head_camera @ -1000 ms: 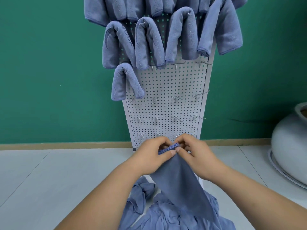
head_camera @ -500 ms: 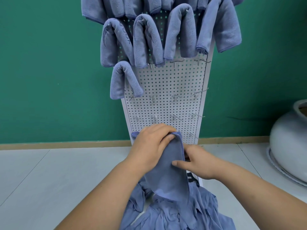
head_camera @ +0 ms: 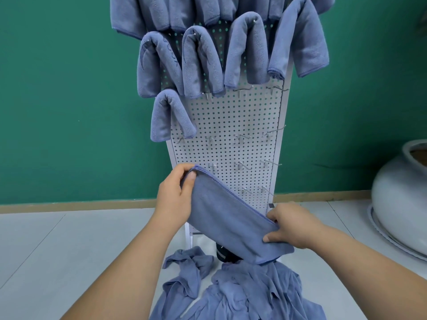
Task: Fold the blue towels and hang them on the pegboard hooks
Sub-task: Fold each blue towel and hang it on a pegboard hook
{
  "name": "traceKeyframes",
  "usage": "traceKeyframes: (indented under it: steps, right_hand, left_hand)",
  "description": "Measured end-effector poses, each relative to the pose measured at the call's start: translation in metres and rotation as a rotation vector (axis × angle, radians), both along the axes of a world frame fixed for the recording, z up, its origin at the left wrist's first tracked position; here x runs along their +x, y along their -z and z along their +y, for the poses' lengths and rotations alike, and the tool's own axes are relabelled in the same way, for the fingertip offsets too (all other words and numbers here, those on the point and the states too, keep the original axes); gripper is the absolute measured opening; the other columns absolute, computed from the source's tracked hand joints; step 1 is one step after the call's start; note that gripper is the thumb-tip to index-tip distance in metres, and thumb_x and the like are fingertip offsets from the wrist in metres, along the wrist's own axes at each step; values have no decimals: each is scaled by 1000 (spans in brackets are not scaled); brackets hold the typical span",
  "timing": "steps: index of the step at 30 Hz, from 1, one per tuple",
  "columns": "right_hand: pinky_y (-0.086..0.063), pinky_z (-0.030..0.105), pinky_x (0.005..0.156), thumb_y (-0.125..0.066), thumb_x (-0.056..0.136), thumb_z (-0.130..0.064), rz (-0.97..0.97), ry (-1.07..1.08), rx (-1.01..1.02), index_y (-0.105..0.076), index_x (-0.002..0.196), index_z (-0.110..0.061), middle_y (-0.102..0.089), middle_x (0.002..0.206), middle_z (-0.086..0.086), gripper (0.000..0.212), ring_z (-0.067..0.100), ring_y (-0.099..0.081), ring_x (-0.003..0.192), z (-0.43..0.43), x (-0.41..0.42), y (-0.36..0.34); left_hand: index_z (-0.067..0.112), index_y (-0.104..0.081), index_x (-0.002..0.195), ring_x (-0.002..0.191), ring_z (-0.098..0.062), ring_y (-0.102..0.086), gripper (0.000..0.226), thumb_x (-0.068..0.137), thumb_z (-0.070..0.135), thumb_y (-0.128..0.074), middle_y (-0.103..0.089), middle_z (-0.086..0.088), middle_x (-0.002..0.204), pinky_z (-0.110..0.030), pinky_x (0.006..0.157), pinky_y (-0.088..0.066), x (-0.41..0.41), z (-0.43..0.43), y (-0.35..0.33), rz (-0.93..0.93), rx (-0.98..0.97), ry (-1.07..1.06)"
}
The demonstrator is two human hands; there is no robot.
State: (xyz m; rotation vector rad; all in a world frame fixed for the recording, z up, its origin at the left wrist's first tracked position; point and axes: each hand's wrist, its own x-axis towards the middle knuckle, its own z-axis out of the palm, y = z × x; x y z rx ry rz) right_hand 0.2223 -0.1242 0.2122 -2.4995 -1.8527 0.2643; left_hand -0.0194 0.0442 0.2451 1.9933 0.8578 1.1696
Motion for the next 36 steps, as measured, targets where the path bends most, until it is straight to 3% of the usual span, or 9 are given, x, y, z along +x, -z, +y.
traceKeyframes:
  steps: [6,12,17,20,23,26,31,33,36]
  right_hand:
    - [-31,34,53,-90,64,-61,14,32,122,-46,68,-20,-52,63,-4,61,14,-41,59,4,3,-5]
    - [-35,33,59,-92,72,-47,180,27,194,-46,76,-25,-58,73,-7,51,14,-44,65,-1,13,-12]
    - [-55,36,75,-87,82,-41,365,98,246,-65,91,-35,-72,85,-8,24,18,-66,79,-12,32,-18]
    - [-57,38,84,-77,96,-32,763,167,449,-76,103,-20,-79,95,0,14,17,-72,88,-18,34,-30]
    - [-59,46,92,-61,107,-29,1172,274,701,-72,122,-23,-80,113,2,20,25,-75,106,-17,22,-45]
    - [-55,36,65,-50,111,-36,1098,378,861,-69,112,-29,-78,101,-4,20,15,-71,83,-11,8,-54]
    - [-52,39,76,-56,106,-37,655,456,852,-64,107,-27,-74,89,-1,12,26,-69,88,-8,14,-42]
    - [-58,41,79,-65,102,-33,747,511,800,-66,114,-27,-79,82,-1,13,25,-74,86,-11,19,-38]
    - [-60,42,88,-75,97,-19,1003,576,698,-60,133,-27,-81,95,-7,40,19,-77,93,-14,27,-32]
  left_hand:
    - [27,-66,113,97,-8,-65,15,109,19,-53,-71,11,103,-26,86,-50,-5,15,9,-28,-83,-70]
    - [30,-63,112,98,-13,-65,17,110,22,-48,-71,11,103,-32,86,-50,-9,20,10,-37,-84,-134]
    - [25,-56,111,89,-14,-61,15,112,28,-42,-66,5,94,-36,74,-45,-5,17,10,-30,-111,-199]
    - [24,-53,112,89,-21,-60,17,112,33,-39,-64,1,93,-37,73,-42,-5,18,7,-92,-121,-267]
    - [26,-52,109,82,-21,-58,15,112,35,-41,-62,-6,88,-37,72,-42,-3,16,0,-186,-93,-307]
    - [29,-52,104,74,-19,-56,13,111,36,-43,-65,-12,84,-33,68,-44,2,8,-8,-230,-49,-309]
    - [31,-59,99,78,-23,-64,14,109,36,-50,-72,-9,88,-38,73,-51,5,11,-1,-226,-212,-291]
    - [26,-64,105,82,-25,-68,13,108,35,-54,-73,-5,91,-39,74,-53,3,14,6,-186,-352,-282]
    - [23,-65,119,88,-14,-66,17,104,30,-62,-70,1,105,-31,68,-50,1,19,19,-70,-546,-252]
